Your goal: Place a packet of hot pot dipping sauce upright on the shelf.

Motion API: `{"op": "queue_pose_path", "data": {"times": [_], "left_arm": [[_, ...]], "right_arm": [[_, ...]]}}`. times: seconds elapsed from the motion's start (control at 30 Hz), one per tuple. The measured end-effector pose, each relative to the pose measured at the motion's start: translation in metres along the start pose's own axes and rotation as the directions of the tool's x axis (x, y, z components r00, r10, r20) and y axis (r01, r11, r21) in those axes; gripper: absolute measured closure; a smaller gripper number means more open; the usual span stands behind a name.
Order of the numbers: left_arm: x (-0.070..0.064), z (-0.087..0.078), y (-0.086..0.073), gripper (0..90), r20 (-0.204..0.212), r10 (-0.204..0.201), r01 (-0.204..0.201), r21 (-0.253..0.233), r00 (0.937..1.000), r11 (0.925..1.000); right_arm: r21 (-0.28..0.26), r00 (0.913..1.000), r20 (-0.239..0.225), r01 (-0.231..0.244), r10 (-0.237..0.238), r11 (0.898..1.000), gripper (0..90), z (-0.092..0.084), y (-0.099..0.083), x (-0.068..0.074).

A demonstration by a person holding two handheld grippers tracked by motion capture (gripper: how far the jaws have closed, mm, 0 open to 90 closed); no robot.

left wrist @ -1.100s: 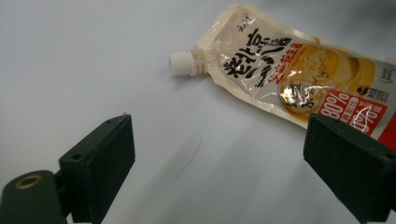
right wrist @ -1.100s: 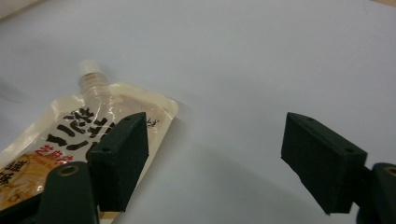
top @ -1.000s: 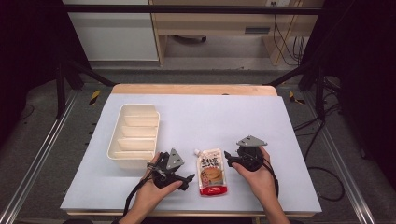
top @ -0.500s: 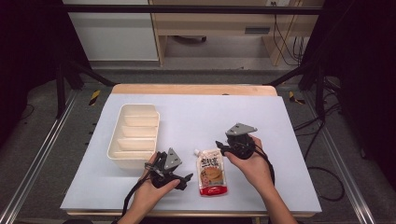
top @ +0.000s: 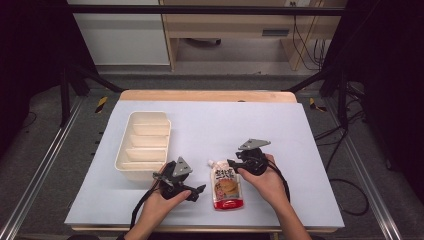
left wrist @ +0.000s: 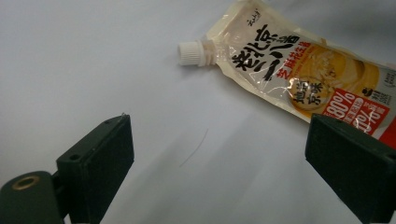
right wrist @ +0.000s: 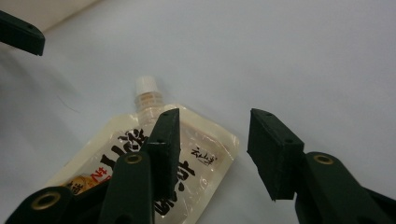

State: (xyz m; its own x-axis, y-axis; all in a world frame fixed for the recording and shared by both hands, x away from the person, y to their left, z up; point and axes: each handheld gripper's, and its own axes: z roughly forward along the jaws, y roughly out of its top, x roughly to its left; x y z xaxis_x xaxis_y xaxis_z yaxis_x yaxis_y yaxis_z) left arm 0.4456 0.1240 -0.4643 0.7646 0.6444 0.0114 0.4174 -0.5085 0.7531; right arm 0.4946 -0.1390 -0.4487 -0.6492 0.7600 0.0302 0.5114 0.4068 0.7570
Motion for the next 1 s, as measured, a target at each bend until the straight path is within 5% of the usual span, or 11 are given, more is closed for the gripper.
{"op": "queue_pose_path", "data": {"times": [0.4, 1.0], "left_arm": [[-0.005, 0.003, 0.001, 7.7, 0.006, 0.028, -0.028, 0.007, 0.9996, 0.9996], [-0.007, 0.003, 0.001, 7.7, 0.007, 0.034, -0.034, 0.009, 0.9994, 0.9994]], "right_arm": [[0.088, 0.9998, -0.016, -0.008, 0.01, 0.996, 46.3, 0.024, -0.005, -0.005], [0.097, 0.9987, -0.05, -0.004, 0.009, 0.995, 52.5, 0.029, -0.006, -0.005]]}}
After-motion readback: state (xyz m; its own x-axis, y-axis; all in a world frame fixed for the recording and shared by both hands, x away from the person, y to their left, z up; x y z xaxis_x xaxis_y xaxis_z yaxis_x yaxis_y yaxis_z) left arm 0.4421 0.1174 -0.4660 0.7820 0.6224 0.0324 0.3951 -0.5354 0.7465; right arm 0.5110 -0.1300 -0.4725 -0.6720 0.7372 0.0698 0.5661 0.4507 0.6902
